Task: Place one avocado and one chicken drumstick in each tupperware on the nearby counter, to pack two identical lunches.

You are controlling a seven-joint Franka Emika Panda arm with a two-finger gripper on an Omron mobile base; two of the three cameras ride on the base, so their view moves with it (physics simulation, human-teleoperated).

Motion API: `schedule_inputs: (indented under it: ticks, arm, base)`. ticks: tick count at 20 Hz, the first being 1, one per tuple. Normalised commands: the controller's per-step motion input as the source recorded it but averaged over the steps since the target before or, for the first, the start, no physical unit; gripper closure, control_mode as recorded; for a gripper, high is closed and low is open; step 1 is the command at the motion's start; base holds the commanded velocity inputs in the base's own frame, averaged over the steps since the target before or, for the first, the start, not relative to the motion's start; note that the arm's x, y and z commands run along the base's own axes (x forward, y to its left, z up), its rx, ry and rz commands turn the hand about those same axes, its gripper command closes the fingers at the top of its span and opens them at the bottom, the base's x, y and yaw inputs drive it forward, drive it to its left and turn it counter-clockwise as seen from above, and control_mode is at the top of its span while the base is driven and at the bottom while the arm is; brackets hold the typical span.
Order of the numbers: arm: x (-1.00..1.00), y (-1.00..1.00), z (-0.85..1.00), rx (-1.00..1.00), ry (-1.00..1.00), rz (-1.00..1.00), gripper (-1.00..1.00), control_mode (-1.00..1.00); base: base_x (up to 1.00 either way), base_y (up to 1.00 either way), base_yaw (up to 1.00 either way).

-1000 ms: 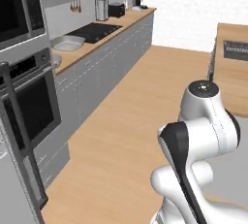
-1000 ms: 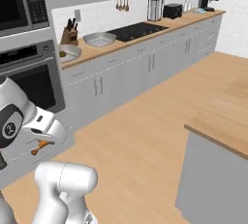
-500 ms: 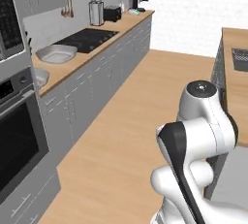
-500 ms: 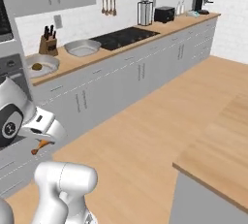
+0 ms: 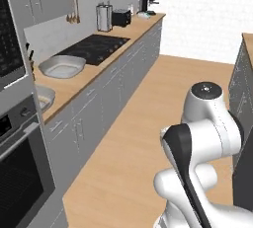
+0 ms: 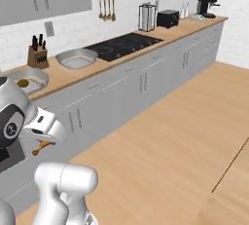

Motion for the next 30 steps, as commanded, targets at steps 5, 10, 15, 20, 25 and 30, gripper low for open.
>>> schedule_inputs:
  ticks: [5,10,15,20,25,30]
  arm:
    - [0.00,0.00,0.00,0.00,0.00,0.00,1.00,1.00]
    - [0.00,0.00,0.00,0.00,0.00,0.00,1.00,1.00]
    - [0.00,0.00,0.00,0.00,0.00,0.00,1.00,1.00]
    - [0.00,0.00,0.00,0.00,0.00,0.00,1.00,1.00]
    - [0.00,0.00,0.00,0.00,0.00,0.00,1.00,1.00]
    - [0.00,0.00,0.00,0.00,0.00,0.00,1.00,1.00]
  base:
    - [0.81,0.44,-0.01]
    - [0.97,-0.07,0.15]
    - [1.00,-0.34,0.56]
    - [1.00,-0.19,0.72]
    - [0.97,0.00,0.73]
    - [0.43,-0.07,0.80]
